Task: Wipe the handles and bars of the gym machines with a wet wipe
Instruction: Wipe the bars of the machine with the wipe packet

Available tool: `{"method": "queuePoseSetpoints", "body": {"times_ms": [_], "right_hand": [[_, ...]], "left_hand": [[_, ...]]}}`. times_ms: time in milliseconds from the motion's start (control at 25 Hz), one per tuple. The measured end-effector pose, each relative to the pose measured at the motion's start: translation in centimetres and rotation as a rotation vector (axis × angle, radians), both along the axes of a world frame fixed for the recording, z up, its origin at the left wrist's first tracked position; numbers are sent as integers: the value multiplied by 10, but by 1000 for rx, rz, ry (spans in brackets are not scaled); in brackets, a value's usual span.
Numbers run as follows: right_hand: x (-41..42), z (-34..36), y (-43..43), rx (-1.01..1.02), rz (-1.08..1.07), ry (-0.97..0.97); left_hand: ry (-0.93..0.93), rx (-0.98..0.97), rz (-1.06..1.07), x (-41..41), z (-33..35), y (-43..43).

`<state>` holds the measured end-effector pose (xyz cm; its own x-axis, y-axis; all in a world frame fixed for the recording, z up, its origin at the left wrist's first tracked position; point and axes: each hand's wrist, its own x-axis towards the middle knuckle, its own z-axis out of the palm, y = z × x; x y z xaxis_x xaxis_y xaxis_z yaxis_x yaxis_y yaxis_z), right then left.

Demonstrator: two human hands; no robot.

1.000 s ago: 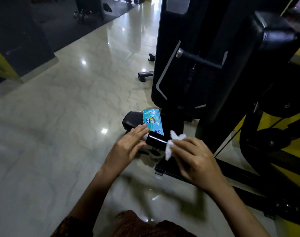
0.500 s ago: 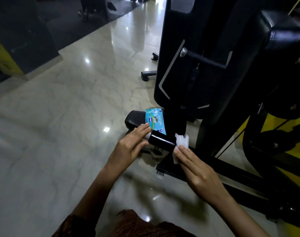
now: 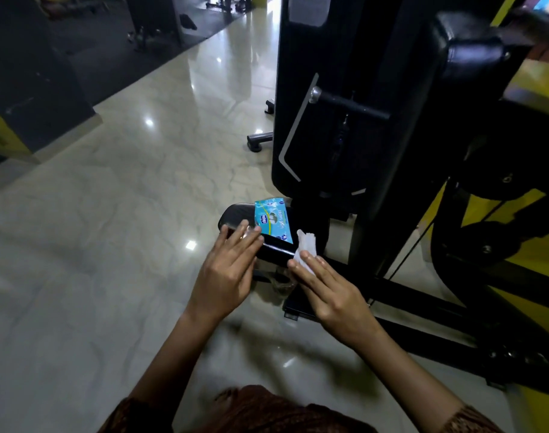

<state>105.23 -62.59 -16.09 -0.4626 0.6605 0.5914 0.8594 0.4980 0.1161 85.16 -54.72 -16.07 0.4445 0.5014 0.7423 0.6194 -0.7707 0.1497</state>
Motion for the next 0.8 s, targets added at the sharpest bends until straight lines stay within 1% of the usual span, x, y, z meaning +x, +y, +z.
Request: {"method": "queuePoseSetpoints", "body": {"times_ms": [40, 120, 320, 520, 600, 680, 720, 800], "right_hand": [[6, -1, -6, -2, -17, 1], [20, -3, -18, -4, -41, 1], [78, -11, -66, 12, -150, -43], [127, -18, -112, 13, -322, -66], [132, -18, -125, 0, -437, 16], [125, -10, -129, 15, -570, 183], [118, -5, -124, 6, -590, 250], [101, 3, -108, -60, -506, 268]], "left_hand": [[35, 49, -4, 7, -2, -5], [47, 72, -35, 22, -5, -14], [64, 71, -135, 68, -6, -30], [77, 40, -251, 116, -10, -52], [81, 62, -277, 133, -10, -58], [86, 76, -300, 145, -10, -62], [80, 67, -302, 148, -9, -63], [60, 38, -298, 149, -8, -64]]}}
